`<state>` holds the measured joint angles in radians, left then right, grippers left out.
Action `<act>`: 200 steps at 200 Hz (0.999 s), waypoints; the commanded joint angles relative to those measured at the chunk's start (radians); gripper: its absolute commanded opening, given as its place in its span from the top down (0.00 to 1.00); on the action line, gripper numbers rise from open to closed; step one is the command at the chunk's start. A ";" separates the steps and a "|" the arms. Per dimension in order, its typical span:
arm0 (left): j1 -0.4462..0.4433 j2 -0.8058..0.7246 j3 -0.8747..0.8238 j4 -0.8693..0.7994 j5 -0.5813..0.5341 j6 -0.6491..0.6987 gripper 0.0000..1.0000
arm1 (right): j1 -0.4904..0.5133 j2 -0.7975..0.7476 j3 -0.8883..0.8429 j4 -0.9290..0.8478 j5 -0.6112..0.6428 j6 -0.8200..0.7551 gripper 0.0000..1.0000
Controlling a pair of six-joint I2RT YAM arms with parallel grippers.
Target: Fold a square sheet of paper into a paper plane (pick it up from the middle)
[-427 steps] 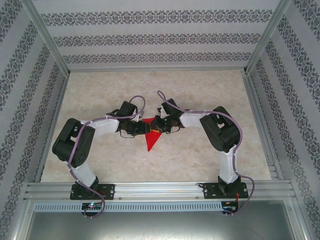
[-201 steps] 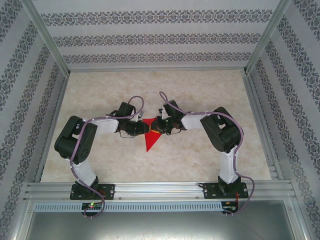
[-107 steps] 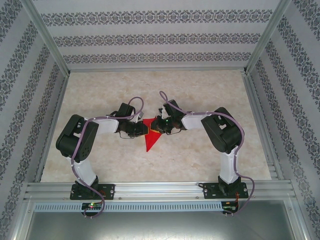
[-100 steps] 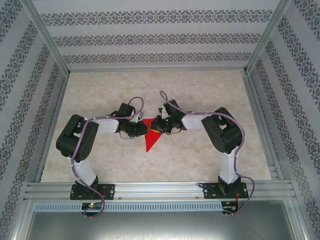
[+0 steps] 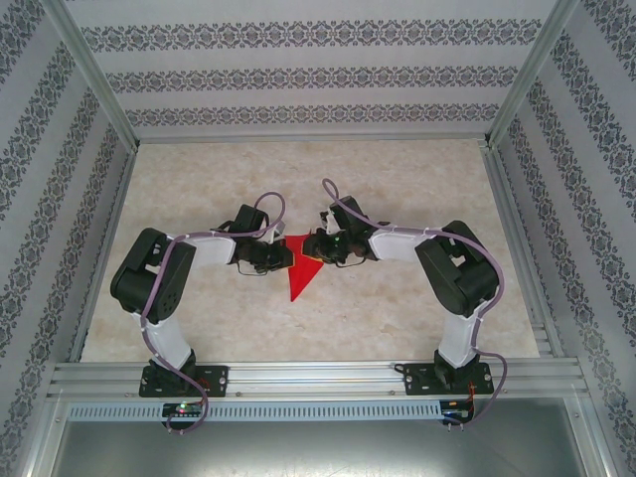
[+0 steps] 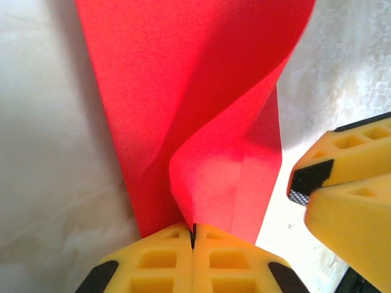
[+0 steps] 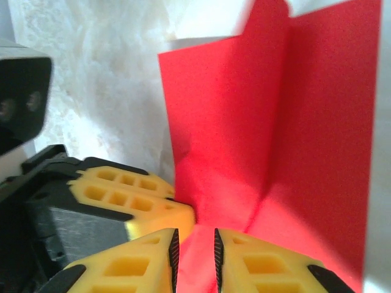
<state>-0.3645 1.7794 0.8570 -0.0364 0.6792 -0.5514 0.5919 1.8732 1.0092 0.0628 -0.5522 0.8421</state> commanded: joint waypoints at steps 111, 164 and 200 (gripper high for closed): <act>0.020 -0.064 -0.046 0.018 -0.050 0.025 1.00 | 0.008 0.084 0.028 0.005 0.014 -0.014 0.76; 0.021 -0.048 -0.043 0.008 -0.057 0.035 1.00 | 0.011 0.080 0.030 0.004 0.014 -0.012 0.77; 0.020 -0.033 -0.042 -0.001 -0.062 0.043 1.00 | 0.015 0.053 0.037 -0.003 0.010 -0.017 0.77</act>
<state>-0.3569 1.7390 0.8215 -0.0250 0.6312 -0.5423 0.5934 1.9385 1.0203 0.0605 -0.5430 0.8387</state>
